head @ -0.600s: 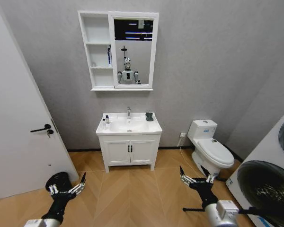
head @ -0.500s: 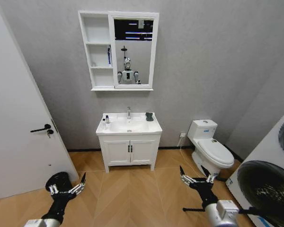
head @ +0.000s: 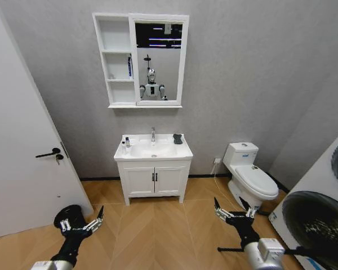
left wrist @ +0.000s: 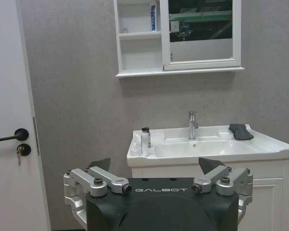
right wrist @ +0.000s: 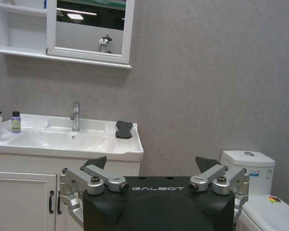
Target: Move facial cleanser and shampoo from washbasin to cabinet, then wipe washbasin with towel.
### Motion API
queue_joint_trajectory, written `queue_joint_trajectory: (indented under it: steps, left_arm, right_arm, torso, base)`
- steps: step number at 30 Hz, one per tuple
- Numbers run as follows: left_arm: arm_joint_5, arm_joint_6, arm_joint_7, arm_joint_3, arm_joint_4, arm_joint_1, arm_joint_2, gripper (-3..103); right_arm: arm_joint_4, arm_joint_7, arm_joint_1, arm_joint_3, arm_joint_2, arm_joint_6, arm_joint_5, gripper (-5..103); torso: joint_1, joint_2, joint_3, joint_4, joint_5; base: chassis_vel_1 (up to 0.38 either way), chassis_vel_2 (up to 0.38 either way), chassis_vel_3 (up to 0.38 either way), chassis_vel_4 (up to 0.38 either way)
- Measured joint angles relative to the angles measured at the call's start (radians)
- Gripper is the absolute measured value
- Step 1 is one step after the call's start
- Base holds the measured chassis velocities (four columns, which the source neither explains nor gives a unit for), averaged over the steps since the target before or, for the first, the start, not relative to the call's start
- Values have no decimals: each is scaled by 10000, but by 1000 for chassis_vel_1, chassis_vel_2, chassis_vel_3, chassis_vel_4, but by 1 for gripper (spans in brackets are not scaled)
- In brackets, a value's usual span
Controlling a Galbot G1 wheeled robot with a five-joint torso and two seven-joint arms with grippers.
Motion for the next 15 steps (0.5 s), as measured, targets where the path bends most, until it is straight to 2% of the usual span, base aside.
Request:
queue_joint_trajectory:
  steps: [15]
  left_arm:
    - [46,-211,64,-46,-51,246,-74,100]
  right_arm:
    - [10,-37,-93,-1,13,164,16,100]
  torso:
    - [3,-1,0,-2,-1]
  base:
    - [-116,123,118,-120]
